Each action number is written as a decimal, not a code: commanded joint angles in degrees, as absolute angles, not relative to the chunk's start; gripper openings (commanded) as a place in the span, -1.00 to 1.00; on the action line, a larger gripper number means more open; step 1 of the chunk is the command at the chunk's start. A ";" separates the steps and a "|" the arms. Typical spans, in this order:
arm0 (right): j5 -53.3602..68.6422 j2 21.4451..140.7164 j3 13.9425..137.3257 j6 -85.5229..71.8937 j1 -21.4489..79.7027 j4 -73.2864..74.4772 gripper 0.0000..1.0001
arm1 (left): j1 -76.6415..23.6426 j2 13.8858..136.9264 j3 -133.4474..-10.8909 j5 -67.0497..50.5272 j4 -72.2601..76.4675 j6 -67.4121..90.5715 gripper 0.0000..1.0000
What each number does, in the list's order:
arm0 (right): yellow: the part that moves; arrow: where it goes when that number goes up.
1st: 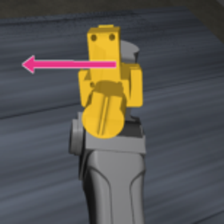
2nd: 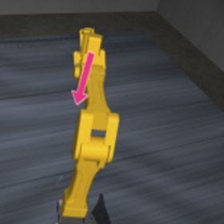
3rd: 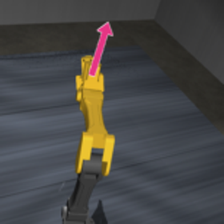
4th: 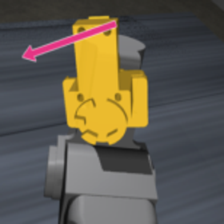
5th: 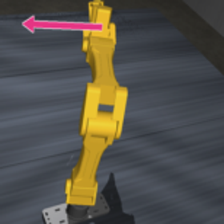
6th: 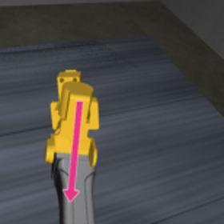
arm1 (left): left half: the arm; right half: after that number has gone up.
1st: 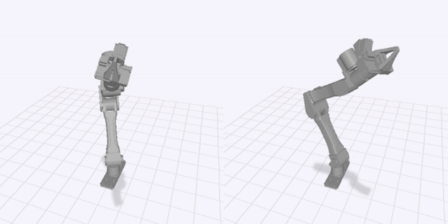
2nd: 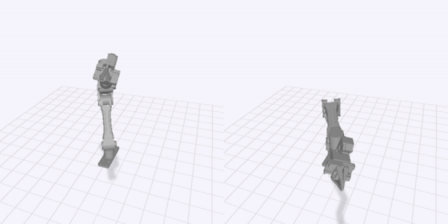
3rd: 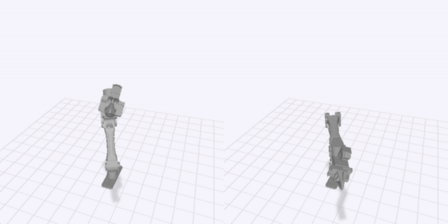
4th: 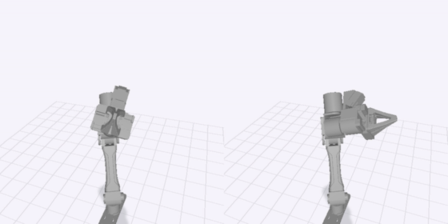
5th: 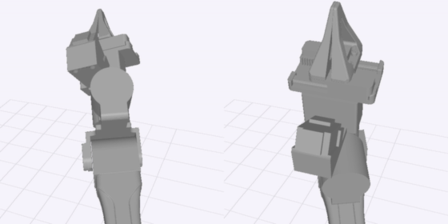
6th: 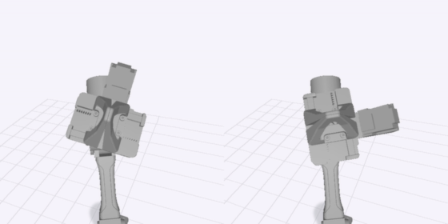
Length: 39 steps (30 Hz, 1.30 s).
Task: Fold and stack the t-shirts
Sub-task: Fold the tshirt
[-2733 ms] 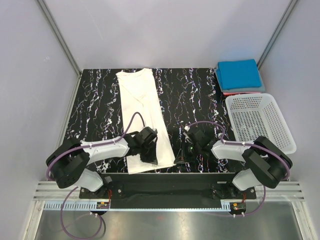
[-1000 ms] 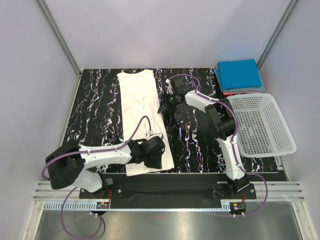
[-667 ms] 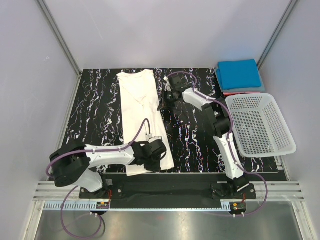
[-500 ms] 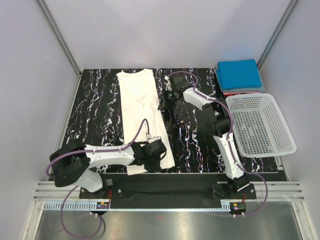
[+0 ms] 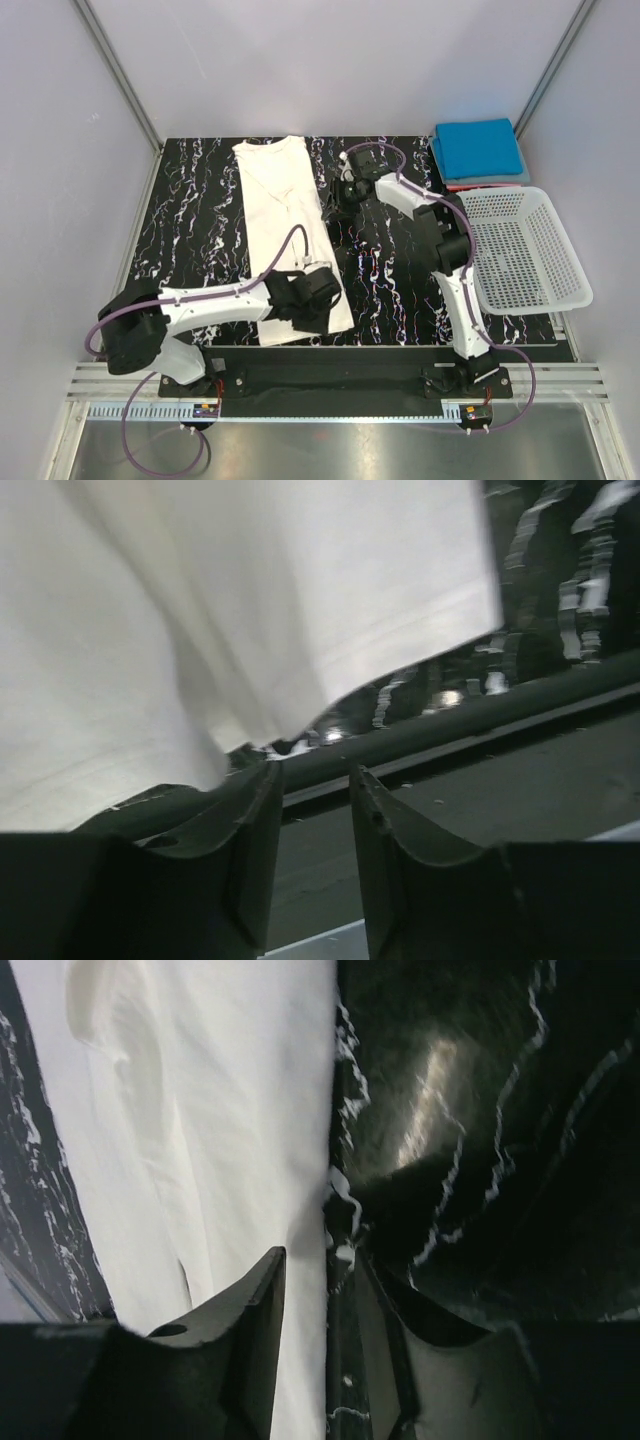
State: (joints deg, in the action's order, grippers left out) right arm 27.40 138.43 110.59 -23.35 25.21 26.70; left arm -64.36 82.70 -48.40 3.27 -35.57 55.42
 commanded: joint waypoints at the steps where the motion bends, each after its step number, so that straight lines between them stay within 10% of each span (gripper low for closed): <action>1: 23.11 127.31 104.79 -21.19 24.96 33.74 -0.14 | -63.20 78.32 -56.33 4.66 -39.19 48.43 -0.22; 12: 25.48 94.68 60.95 -30.14 26.10 25.49 -0.05 | -33.08 53.64 -34.12 -6.14 -34.90 50.18 0.00; 22: 23.73 85.78 45.01 -37.70 38.13 17.59 0.10 | -33.30 44.03 -25.05 3.15 -41.82 60.64 0.61; 39: 22.41 87.80 39.20 -39.63 41.48 13.89 -0.09 | -40.69 40.87 -15.47 1.50 -39.03 68.55 0.00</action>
